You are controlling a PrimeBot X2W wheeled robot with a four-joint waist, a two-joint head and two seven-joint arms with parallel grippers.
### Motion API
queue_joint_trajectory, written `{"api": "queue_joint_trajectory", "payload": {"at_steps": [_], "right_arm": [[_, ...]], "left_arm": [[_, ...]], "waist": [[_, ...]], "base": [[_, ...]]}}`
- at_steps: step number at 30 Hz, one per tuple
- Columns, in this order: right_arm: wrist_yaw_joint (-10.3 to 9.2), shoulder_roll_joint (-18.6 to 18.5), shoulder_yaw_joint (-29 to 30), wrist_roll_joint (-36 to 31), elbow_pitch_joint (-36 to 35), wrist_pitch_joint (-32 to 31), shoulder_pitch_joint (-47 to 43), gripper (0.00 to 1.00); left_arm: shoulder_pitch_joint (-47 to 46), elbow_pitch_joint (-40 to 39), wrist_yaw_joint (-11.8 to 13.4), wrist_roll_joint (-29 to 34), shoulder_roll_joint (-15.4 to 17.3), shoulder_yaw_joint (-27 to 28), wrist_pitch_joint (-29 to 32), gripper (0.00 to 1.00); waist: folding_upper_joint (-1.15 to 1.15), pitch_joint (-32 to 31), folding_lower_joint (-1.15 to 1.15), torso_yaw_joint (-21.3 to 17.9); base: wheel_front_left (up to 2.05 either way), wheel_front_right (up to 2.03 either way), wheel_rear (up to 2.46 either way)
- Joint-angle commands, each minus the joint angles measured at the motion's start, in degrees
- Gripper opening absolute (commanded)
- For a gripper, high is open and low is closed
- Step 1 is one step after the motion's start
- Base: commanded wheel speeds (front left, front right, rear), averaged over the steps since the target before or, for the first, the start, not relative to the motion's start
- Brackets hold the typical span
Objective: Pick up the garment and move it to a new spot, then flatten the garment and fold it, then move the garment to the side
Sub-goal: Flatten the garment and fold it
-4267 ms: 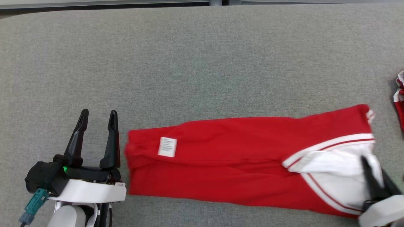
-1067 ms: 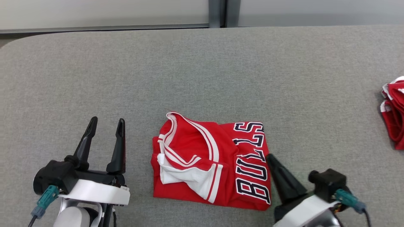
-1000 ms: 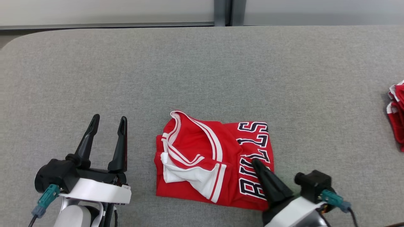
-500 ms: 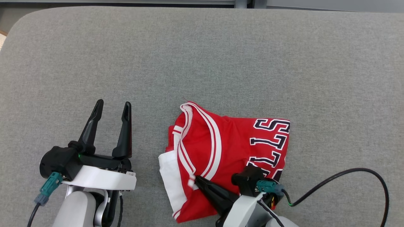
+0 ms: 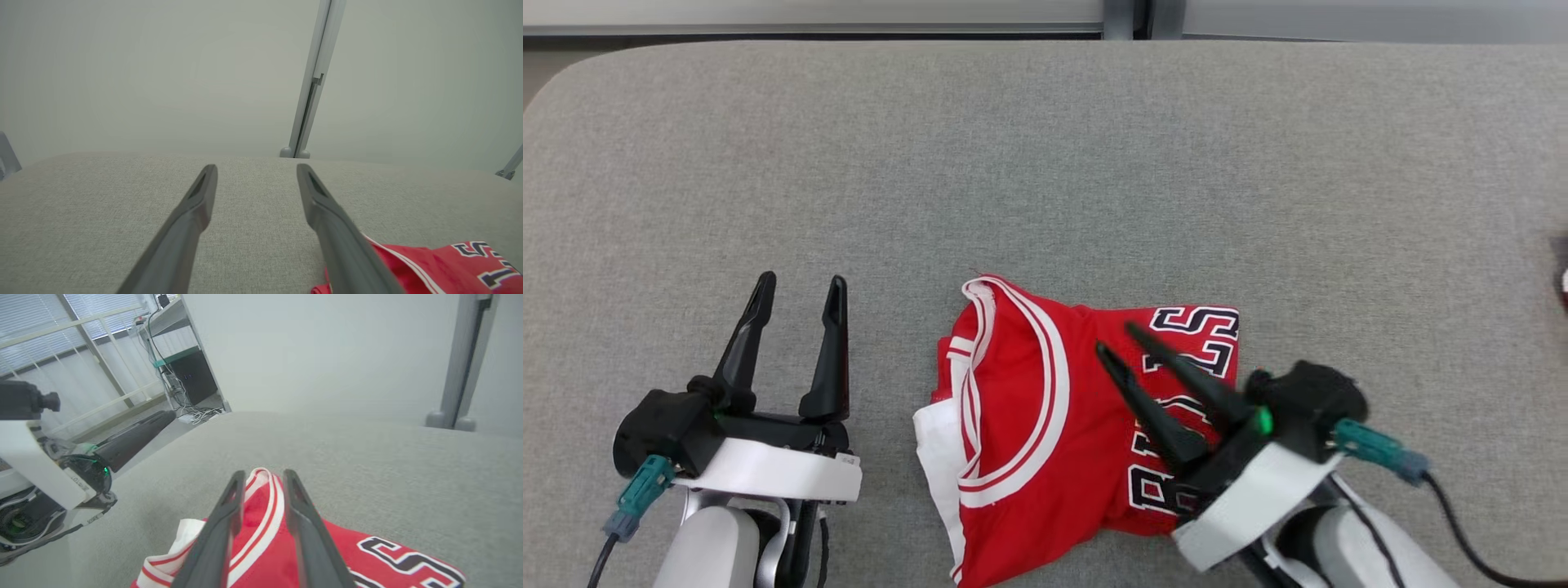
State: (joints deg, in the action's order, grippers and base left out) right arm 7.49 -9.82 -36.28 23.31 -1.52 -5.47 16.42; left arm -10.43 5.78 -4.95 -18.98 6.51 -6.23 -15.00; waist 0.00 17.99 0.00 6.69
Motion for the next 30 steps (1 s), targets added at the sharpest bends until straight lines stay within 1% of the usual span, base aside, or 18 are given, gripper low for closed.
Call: {"api": "queue_joint_trajectory", "payload": {"at_steps": [1, 7, 10, 13, 15, 18, 25, 26, 28, 30], "right_arm": [[-0.01, -0.19, 2.86, -1.31, -1.91, 1.13, -1.64, 1.0], [-0.01, 1.15, 17.86, -4.61, -7.38, 4.8, -7.22, 1.0], [-0.01, 1.54, 25.35, -6.03, -7.95, 6.19, -9.8, 1.0], [-0.01, 1.75, 31.21, -7.0, -7.97, 7.01, -12.01, 1.0], [-0.01, 1.87, 33.44, -6.71, -8.03, 7.2, -13.08, 1.0], [-0.01, 1.95, 35.0, -6.62, -7.87, 7.37, -14.49, 1.0], [-0.01, 1.03, 36.25, -6.3, -7.82, 5.84, -19.49, 1.0], [-0.01, 1.03, 36.25, -6.3, -7.82, 5.84, -19.49, 1.0], [-0.01, 0.76, 36.85, -6.47, -8.4, 4.86, -21.93, 1.0], [-0.01, 0.56, 37.03, -6.63, -8.66, 4.54, -22.88, 1.0]], "left_arm": [[0.61, 0.07, 0.39, 0.56, 0.56, 0.45, -0.19, 1.0], [2.11, 0.03, 1.29, 0.71, 1.48, 1.33, -0.2, 1.0], [2.76, -0.24, 1.61, 0.34, 1.85, 1.85, -0.13, 1.0], [3.74, -0.52, 1.86, -0.02, 2.5, 2.38, -0.08, 1.0], [4.39, -0.68, 1.85, -0.26, 2.76, 2.45, -0.04, 1.0], [5.48, -0.49, 2.0, -0.42, 3.12, 2.69, 0.09, 1.0], [9.63, 0.44, 2.23, -0.78, 3.55, 2.25, 0.82, 1.0], [9.63, 0.44, 2.23, -0.78, 3.55, 2.25, 0.82, 1.0], [10.94, 0.87, 2.4, -0.94, 3.56, 1.99, 1.3, 1.0], [11.54, 1.03, 2.54, -1.0, 3.59, 1.92, 1.44, 1.0]], "waist": [[0.0, -0.91, 0.0, -0.92], [0.0, -3.13, 0.0, -2.9], [0.0, -4.19, 0.0, -3.62], [0.0, -5.03, 0.0, -4.2], [0.0, -5.49, 0.0, -4.53], [0.0, -6.96, 0.0, -4.96], [0.0, -13.38, 0.0, -5.2], [0.0, -13.38, 0.0, -5.2], [0.0, -16.01, 0.0, -5.38], [0.0, -16.81, 0.0, -5.45]], "base": [[0.0, 0.0, 0.0], [0.0, 0.0, 0.0], [0.0, 0.0, 0.0], [0.0, 0.0, 0.0], [0.0, 0.0, 0.0], [0.0, 0.0, 0.0], [0.0, 0.0, 0.0], [0.0, 0.0, 0.0], [0.0, 0.0, 0.0], [0.0, 0.0, 0.0]]}}
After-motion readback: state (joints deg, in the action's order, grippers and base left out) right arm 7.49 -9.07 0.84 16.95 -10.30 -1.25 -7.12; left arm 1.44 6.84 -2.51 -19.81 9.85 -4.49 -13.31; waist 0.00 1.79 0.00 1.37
